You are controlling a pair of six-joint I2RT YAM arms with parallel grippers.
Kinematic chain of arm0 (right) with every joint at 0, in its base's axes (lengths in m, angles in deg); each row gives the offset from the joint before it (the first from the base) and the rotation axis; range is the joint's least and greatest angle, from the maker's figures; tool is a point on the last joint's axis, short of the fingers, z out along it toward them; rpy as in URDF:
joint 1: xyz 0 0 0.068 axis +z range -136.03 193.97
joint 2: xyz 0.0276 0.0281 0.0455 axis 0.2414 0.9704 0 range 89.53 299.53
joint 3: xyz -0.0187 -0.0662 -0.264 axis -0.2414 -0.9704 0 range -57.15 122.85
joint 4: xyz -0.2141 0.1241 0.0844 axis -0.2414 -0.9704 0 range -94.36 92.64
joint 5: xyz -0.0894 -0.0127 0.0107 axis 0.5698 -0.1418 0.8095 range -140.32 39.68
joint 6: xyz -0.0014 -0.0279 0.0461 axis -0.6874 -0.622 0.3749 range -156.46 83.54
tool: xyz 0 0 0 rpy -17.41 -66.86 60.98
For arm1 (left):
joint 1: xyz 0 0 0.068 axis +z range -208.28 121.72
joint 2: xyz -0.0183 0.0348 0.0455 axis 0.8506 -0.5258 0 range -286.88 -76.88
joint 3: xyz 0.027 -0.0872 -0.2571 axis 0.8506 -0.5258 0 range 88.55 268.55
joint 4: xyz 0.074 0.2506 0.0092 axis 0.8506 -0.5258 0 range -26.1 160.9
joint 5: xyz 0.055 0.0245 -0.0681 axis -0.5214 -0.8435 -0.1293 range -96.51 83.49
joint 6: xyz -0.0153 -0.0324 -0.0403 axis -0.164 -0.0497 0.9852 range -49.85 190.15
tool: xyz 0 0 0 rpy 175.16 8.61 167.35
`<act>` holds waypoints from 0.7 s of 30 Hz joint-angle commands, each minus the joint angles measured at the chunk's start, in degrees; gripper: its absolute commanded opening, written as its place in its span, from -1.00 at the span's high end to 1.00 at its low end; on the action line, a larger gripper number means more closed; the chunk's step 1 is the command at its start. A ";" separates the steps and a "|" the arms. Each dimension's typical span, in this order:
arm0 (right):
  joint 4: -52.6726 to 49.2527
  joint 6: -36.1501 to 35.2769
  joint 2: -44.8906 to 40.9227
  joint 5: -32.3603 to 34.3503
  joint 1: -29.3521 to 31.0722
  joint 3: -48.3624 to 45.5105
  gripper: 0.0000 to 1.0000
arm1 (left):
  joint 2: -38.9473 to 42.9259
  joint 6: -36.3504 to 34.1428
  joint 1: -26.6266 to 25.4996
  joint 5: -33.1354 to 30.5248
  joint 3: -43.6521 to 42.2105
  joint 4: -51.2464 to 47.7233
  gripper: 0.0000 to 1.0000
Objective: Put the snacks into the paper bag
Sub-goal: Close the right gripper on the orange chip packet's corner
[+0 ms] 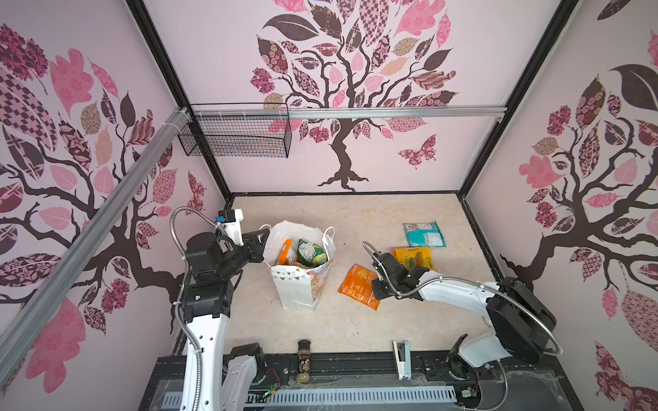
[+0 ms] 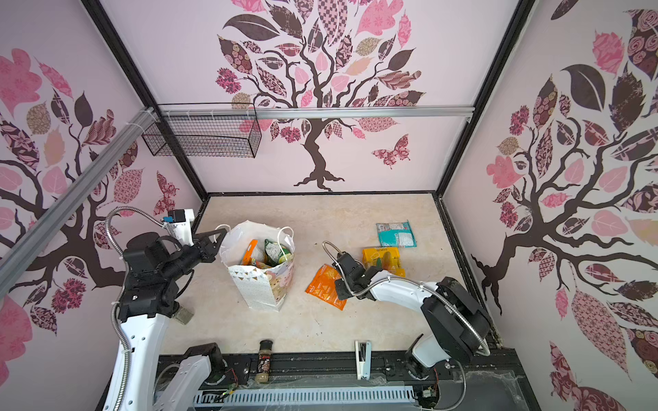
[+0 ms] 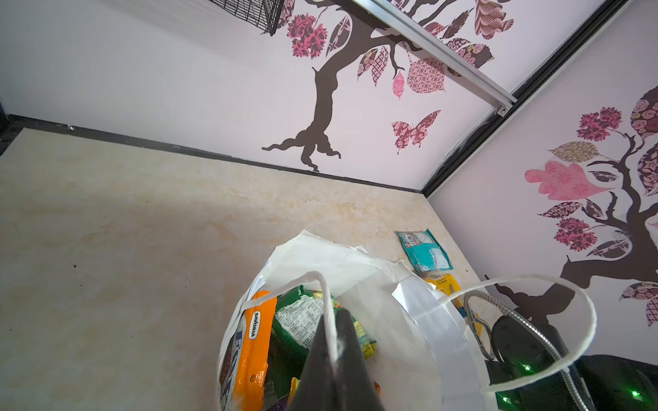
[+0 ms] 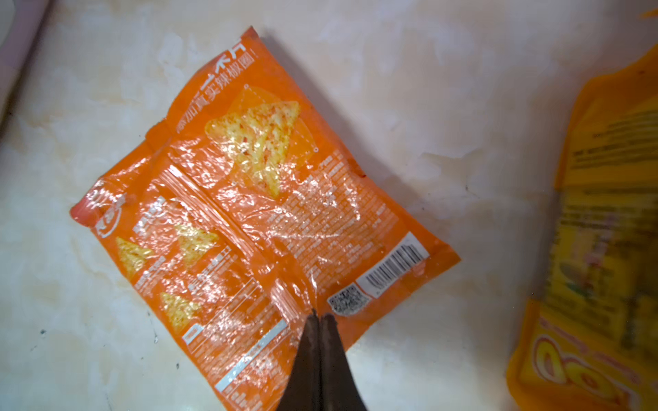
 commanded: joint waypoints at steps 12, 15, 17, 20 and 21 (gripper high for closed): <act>-2.99 4.89 -2.37 1.66 0.09 0.77 0.10 | 0.94 -0.36 -0.72 -0.62 1.46 -0.80 1.00; -2.76 5.24 0.24 1.39 0.14 1.10 -0.04 | 0.59 -0.50 -0.82 -0.52 1.67 -1.05 1.00; -2.65 5.29 1.67 1.78 0.21 1.06 -0.05 | 0.58 -0.51 -0.88 -0.62 1.65 -1.19 1.00; -3.14 5.01 3.13 2.63 0.36 1.34 -0.07 | 0.70 -0.63 -0.82 -0.78 1.79 -1.23 1.00; -3.00 4.94 3.38 2.76 0.35 1.20 -0.09 | 0.67 -0.62 -0.89 -0.79 1.73 -1.19 1.00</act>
